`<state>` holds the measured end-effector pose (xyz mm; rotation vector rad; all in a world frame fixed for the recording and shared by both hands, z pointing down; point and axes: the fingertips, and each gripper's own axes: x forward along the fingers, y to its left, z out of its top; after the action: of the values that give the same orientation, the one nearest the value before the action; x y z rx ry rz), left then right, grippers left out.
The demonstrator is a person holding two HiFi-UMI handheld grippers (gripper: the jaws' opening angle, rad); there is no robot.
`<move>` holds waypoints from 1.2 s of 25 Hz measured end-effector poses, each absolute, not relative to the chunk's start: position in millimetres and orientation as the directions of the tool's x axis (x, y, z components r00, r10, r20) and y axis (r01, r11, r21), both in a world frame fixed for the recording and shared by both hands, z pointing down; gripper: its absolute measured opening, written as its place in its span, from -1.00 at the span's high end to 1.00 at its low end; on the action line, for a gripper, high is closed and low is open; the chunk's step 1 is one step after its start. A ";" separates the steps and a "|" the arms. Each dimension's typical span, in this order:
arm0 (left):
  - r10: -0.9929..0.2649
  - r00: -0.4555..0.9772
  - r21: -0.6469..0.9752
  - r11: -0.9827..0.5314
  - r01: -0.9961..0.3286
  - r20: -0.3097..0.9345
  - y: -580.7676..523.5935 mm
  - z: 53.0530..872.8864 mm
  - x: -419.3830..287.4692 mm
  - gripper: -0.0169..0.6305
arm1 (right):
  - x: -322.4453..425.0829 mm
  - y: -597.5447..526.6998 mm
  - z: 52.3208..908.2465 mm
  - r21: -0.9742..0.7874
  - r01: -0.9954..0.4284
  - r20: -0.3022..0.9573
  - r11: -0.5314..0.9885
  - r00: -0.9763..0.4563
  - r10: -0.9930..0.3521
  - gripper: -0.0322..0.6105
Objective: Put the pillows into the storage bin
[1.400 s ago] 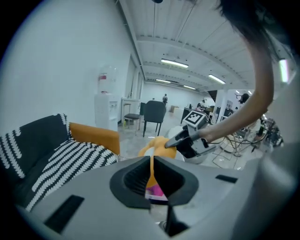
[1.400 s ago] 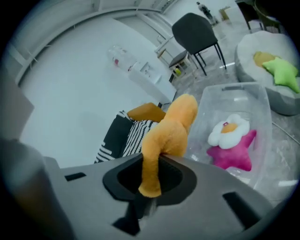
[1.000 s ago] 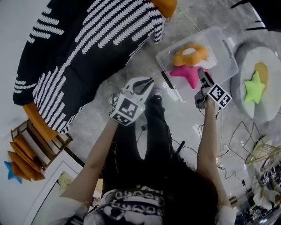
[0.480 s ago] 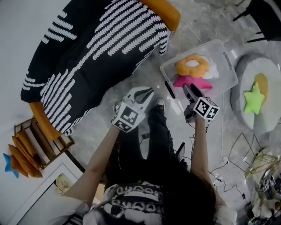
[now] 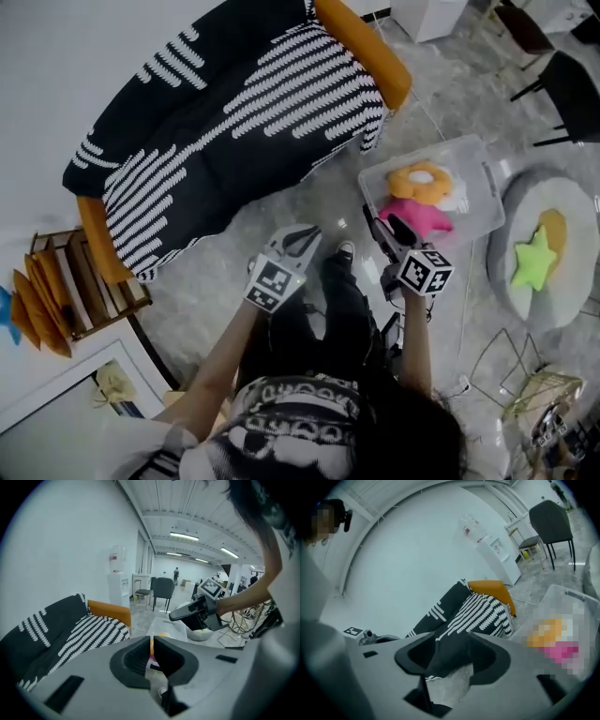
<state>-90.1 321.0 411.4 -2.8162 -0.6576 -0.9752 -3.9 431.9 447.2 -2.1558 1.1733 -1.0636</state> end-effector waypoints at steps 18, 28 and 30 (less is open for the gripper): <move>0.084 0.860 0.006 -0.996 0.095 0.504 200.8 326.6 -225.1 0.90 | -149.9 259.1 327.3 -0.613 -0.766 0.287 -0.192 0.010 -0.958 0.32; 0.025 0.881 0.007 -1.000 0.024 0.473 173.6 302.1 -360.9 0.90 | -298.0 227.4 282.1 -0.546 -0.829 0.283 -0.122 -0.045 -0.958 0.64; 0.023 0.892 0.005 -1.000 0.023 0.452 173.6 292.1 -379.7 0.90 | -322.7 222.3 276.8 -0.522 -0.846 0.287 -0.107 -0.056 -0.956 0.70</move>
<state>-379.7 173.6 292.1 -3.0551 -0.0377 -0.7306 -322.7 222.3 276.8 -2.0228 1.9657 -0.8902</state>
